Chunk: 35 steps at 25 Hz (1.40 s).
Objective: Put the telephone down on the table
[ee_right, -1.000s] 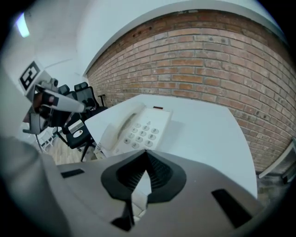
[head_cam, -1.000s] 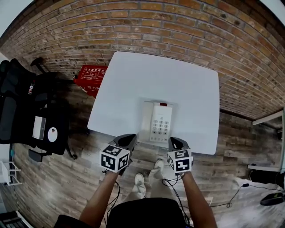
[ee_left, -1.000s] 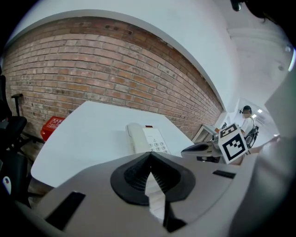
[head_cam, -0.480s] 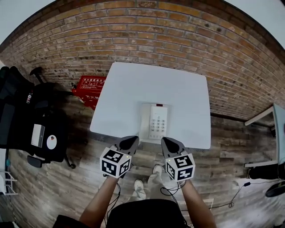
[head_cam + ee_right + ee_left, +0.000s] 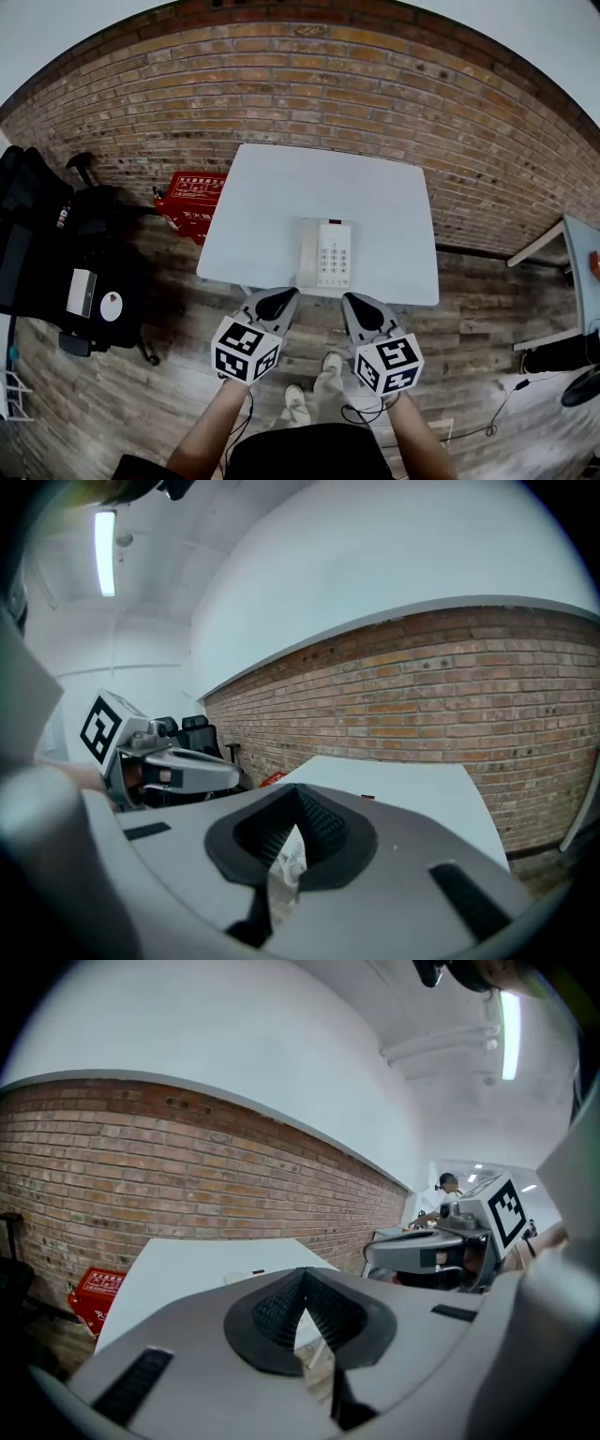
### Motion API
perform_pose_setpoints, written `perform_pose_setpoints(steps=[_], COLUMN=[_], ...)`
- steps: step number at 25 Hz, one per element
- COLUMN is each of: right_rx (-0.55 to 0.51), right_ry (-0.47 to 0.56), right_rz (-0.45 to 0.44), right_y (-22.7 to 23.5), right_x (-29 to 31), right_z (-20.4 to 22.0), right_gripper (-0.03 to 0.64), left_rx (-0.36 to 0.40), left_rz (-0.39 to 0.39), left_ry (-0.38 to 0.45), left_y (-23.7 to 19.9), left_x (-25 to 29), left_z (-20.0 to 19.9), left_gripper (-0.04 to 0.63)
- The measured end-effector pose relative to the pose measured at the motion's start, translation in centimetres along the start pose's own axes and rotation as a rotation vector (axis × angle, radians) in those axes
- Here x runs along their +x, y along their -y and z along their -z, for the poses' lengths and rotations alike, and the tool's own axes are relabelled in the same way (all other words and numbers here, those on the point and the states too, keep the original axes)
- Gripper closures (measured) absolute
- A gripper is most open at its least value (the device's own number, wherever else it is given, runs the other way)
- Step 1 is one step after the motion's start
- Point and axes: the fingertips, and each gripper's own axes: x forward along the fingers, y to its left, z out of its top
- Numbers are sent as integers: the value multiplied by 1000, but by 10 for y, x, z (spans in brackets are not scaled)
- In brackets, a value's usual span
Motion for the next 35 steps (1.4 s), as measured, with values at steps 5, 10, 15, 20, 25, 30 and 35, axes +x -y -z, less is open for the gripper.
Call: perform_pose_setpoints(steps=[5, 10, 15, 20, 25, 30, 35], right_rx=[-21, -53, -81, -109, -124, -137, -146], right_ry=[67, 117, 145, 188, 213, 232, 251], right_rz=[-1, 0, -8, -24, -52, -78, -103], right_y=[-20, -34, -39, -43, -46, -46, -47], right_x=[-20, -36, -48, -67, -92, -118, -138], right_z=[-20, -38, -47, -59, -64, -68, -71], right_gripper=[607, 607, 607, 607, 607, 607, 607], left_rx=[27, 55, 71, 90, 114, 124, 123], left_rz=[7, 25, 35, 24, 4, -15, -34], left_ry=[48, 70, 90, 110, 136, 159, 167], left_y=[13, 28, 43, 59, 84, 112, 134], left_x=[-20, -30, -32, -34, -41, -44, -50], left_z=[-15, -25, -33, -43, -53, -58, -57], left_gripper=[587, 587, 587, 586, 586, 588, 587])
